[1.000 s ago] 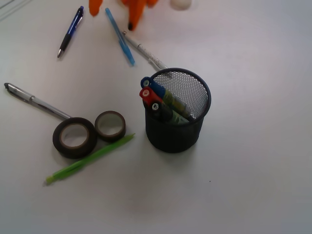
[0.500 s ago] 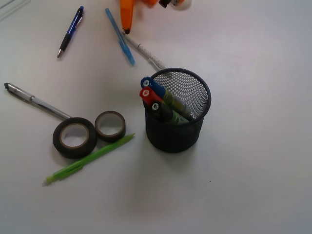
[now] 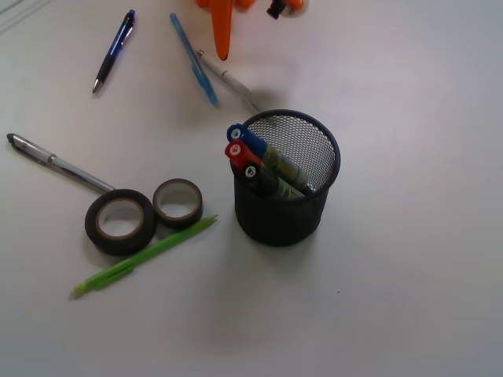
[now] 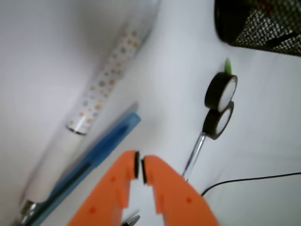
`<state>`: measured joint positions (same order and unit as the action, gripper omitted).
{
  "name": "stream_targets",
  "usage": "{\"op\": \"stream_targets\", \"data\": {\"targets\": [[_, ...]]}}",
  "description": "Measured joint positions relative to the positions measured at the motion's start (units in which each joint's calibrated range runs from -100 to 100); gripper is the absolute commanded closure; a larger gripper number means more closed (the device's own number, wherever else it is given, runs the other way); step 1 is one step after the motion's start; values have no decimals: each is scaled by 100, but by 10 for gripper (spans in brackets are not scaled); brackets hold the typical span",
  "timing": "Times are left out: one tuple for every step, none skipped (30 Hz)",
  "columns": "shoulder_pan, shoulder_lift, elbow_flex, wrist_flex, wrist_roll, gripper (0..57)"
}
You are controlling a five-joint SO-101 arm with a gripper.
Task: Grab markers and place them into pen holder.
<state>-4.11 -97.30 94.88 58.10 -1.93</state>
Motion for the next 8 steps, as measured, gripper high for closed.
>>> {"op": "stream_targets", "data": {"targets": [[0, -9, 0, 17, -34, 569], [0, -9, 0, 26, -34, 569], [0, -9, 0, 52, -34, 569], [0, -9, 9, 69, -34, 569], [0, -9, 36, 78, -63, 569], [0, -9, 36, 78, -78, 569], [0, -9, 36, 78, -142, 569], [0, -9, 36, 86, -147, 569]]}}
